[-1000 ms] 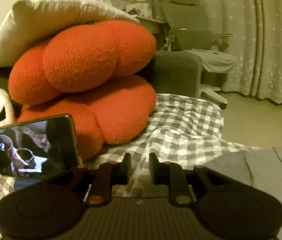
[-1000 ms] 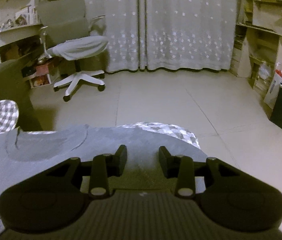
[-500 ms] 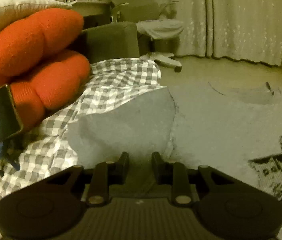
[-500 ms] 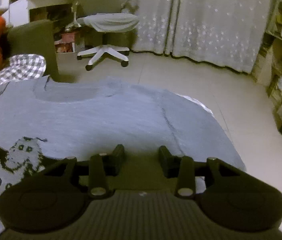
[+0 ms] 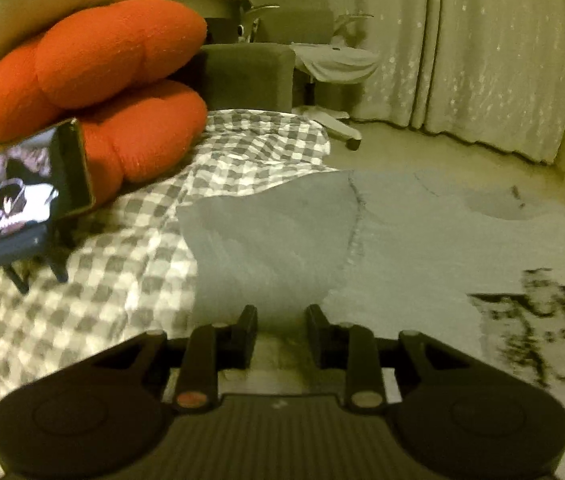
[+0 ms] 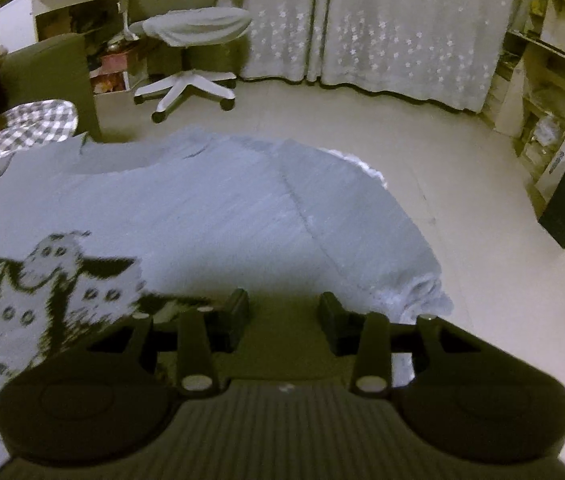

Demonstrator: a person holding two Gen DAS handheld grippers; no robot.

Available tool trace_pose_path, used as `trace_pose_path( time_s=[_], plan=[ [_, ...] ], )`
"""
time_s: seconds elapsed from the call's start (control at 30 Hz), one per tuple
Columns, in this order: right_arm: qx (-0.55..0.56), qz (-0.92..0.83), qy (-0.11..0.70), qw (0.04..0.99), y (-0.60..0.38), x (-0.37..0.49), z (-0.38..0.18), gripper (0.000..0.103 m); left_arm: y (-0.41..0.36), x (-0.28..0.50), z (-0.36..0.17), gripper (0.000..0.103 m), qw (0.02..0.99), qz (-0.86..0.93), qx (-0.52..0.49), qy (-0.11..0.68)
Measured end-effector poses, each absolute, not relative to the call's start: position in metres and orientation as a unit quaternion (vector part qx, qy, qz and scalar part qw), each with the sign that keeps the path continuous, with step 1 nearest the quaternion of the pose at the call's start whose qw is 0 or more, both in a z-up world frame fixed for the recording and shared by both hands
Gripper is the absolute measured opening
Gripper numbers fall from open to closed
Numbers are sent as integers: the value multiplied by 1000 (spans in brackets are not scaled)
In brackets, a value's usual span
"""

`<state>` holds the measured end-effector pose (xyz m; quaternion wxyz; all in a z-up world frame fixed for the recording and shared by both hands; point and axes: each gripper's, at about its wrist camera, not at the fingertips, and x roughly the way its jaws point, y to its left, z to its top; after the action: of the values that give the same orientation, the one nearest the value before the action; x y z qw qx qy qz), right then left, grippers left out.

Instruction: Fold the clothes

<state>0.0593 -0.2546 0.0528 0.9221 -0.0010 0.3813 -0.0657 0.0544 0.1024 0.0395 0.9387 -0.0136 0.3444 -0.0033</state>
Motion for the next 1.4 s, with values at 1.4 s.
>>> trace_pose_path(
  time_s=[1.4],
  plan=[
    [18,-11,400,916,-177,-82,64,43,62,-57,28,29,911,-57,77,401]
  ],
)
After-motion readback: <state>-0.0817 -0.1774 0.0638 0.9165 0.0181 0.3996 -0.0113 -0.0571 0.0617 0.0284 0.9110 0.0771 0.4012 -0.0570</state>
